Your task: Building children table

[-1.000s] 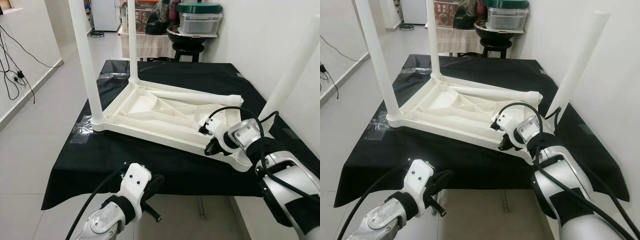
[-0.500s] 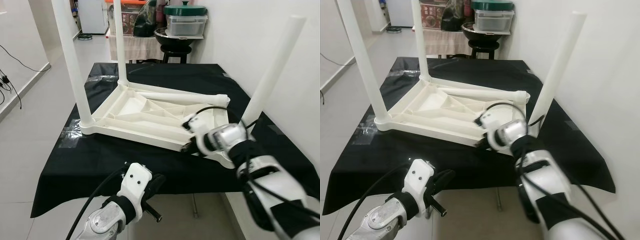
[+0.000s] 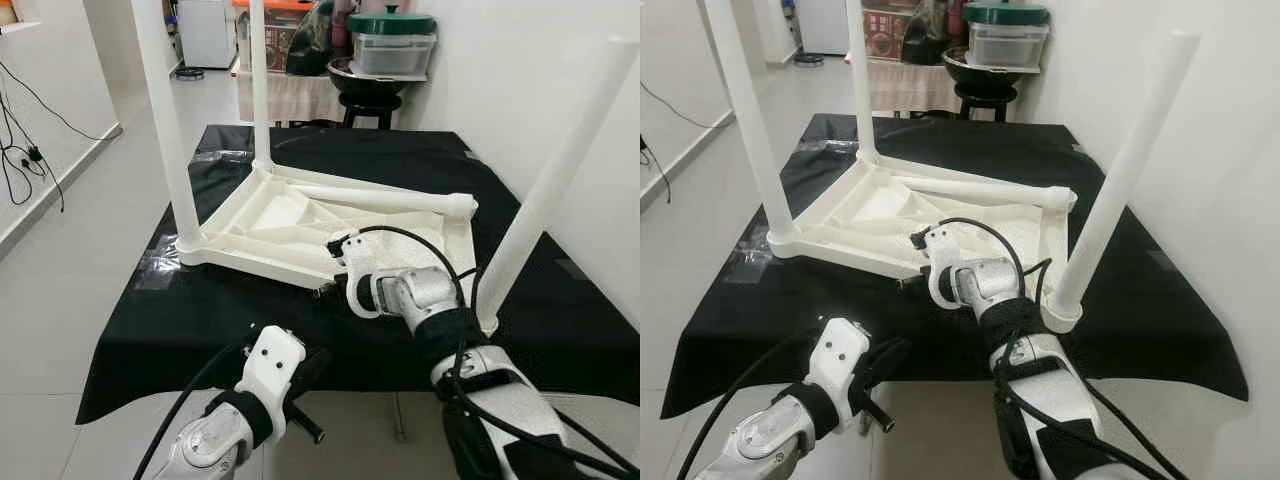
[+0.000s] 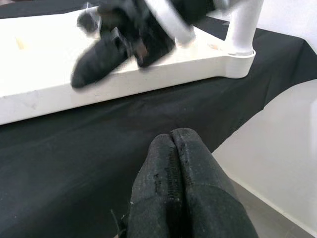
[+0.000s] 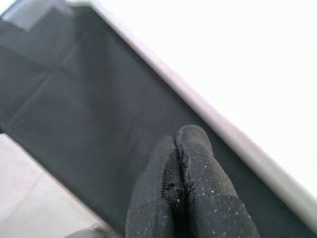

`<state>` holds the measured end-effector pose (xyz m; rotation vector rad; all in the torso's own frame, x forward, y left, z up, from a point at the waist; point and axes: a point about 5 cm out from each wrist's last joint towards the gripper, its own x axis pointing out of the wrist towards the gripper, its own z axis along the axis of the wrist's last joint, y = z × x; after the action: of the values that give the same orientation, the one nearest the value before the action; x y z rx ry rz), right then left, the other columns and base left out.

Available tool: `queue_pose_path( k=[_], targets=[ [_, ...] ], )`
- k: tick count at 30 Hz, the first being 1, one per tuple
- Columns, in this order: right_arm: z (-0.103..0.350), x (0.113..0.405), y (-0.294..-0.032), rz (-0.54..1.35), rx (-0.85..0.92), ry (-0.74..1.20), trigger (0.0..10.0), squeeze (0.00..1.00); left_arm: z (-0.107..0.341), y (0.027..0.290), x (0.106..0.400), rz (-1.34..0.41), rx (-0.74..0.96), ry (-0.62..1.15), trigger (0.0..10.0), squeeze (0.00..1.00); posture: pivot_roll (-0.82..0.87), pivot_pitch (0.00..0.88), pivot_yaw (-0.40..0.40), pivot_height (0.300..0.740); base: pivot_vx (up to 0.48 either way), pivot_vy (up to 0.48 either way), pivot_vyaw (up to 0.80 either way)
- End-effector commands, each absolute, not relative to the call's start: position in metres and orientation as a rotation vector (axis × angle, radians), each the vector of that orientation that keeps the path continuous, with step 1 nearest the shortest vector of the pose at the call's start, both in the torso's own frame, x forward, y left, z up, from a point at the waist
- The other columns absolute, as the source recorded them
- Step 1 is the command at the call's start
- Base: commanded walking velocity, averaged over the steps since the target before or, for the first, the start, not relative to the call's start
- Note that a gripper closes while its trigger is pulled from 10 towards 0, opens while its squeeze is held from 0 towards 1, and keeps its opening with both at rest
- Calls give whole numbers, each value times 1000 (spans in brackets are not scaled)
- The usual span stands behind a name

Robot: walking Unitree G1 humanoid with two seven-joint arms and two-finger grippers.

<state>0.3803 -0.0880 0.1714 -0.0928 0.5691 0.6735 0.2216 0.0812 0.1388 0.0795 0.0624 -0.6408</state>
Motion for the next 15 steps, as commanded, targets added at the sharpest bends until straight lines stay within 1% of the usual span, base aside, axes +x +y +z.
queue_pose_path(
  k=[1, 2, 3, 4, 5, 6, 8, 10, 14, 15],
  targets=[
    [180, 383, -93, 698, -158, 519, 10000, 847, 134, 80, 221, -646, 86, 77, 10000, 0, 19, 0, -79, 740, 0, 0, 0],
    [180, 383, -93, 698, -158, 519, 10000, 847, 134, 80, 221, -646, 86, 77, 10000, 0, 19, 0, -79, 740, 0, 0, 0],
    [183, 385, -104, 684, -205, 527, 10000, 1000, 134, 80, 220, -646, 85, 77, 10000, 0, 16, 0, -80, 740, 0, 0, 0],
    [185, 388, -121, 645, -280, 545, 10000, 1000, 134, 80, 220, -647, 83, 78, 10000, 0, 17, 0, -81, 740, 0, 0, 0],
    [185, 388, -121, 645, -280, 545, 10000, 1000, 134, 80, 220, -647, 83, 78, 10000, 0, 17, 0, -81, 740, 0, 0, 0],
    [186, 392, -144, 594, -409, 579, 10000, 1000, 135, 80, 219, -648, 80, 78, 10000, 0, 14, 8, -79, 740, 0, 0, 0],
    [183, 392, -157, 571, -485, 619, 10000, 1000, 136, 80, 218, -648, 77, 78, 10000, 0, 13, 16, -80, 740, 0, 0, 0],
    [179, 392, -166, 552, -492, 658, 10000, 1000, 136, 80, 217, -649, 74, 79, 10000, 0, 15, 26, -81, 740, 0, 0, 0],
    [174, 392, -173, 518, -496, 679, 10000, 1000, 137, 81, 215, -647, 66, 83, 10000, 0, 17, 39, -80, 740, 0, 0, 0],
    [169, 393, -178, 475, -502, 690, 10000, 1000, 138, 81, 213, -649, 60, 85, 10000, 0, 19, 50, -82, 740, 0, 0, 0]
  ],
)
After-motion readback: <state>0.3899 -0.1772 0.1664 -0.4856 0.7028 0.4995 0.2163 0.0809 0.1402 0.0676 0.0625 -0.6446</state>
